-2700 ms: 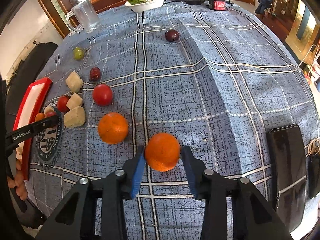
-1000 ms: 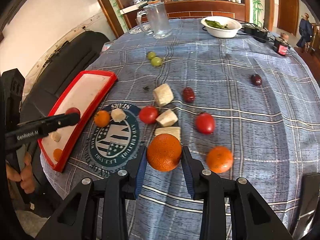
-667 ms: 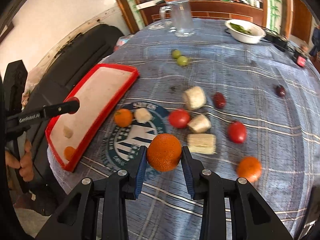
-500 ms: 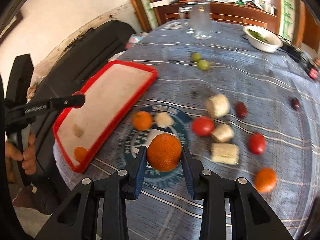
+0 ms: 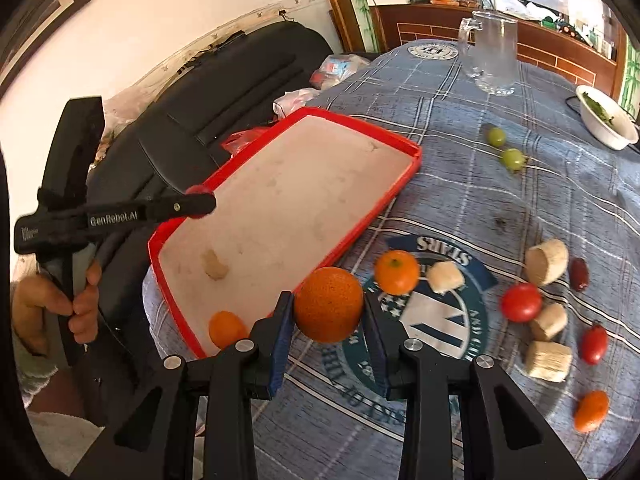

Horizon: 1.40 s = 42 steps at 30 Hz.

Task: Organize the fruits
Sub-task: 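Carry the tomato with left tool while right tool carries the orange over the tray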

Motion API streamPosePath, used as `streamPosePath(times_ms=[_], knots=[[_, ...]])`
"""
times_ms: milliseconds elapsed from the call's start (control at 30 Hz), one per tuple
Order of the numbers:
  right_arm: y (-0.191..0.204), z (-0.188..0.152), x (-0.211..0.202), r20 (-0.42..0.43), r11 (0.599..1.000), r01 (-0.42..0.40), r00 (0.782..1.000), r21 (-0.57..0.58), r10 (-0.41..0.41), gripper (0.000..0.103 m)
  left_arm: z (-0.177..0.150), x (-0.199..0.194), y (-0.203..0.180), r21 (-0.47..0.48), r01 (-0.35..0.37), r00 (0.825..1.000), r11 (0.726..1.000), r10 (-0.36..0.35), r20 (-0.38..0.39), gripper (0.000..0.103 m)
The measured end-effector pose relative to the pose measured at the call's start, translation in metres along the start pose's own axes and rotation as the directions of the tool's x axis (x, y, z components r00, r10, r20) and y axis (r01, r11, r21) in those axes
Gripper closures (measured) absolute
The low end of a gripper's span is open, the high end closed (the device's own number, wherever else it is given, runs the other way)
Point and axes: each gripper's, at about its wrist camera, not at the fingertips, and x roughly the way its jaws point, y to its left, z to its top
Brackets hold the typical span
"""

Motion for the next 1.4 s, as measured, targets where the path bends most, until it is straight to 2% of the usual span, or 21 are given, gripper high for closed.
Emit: streamPosePath(times_ms=[400,533,800,1100,1400], knots=[[0.025,0.026,0.034,-0.037,0.999,-0.015,0.999,-0.032,0.014,0.069,0.005,0.034,0.026,0.014,-0.003,0.998,1.0,0.004,-0.069,0.072],[0.03,0.032,0.045,-0.053,0.999,-0.007,0.999,-0.049,0.004,0.069,0.005,0.038,0.026,0.025,0.022,0.997,0.999,-0.02,-0.08,0.072],[0.014,0.057,0.069,-0.077,1.0,-0.025,0.997,0.016,0.026,0.069,-0.003,0.044,0.002,0.113,0.096,0.989,0.989,-0.082,-0.124,0.072],[0.01,0.067,0.098,-0.13,0.999,-0.045,0.991,-0.028,0.041,0.069,-0.018,0.045,-0.034,0.268,0.143,0.979,0.953,-0.098,-0.177,0.072],[0.008,0.068,0.112,-0.155,0.997,-0.039,0.987,-0.062,0.029,0.068,-0.029,0.051,-0.045,0.301,0.184,0.967,0.936,-0.118,-0.225,0.072]])
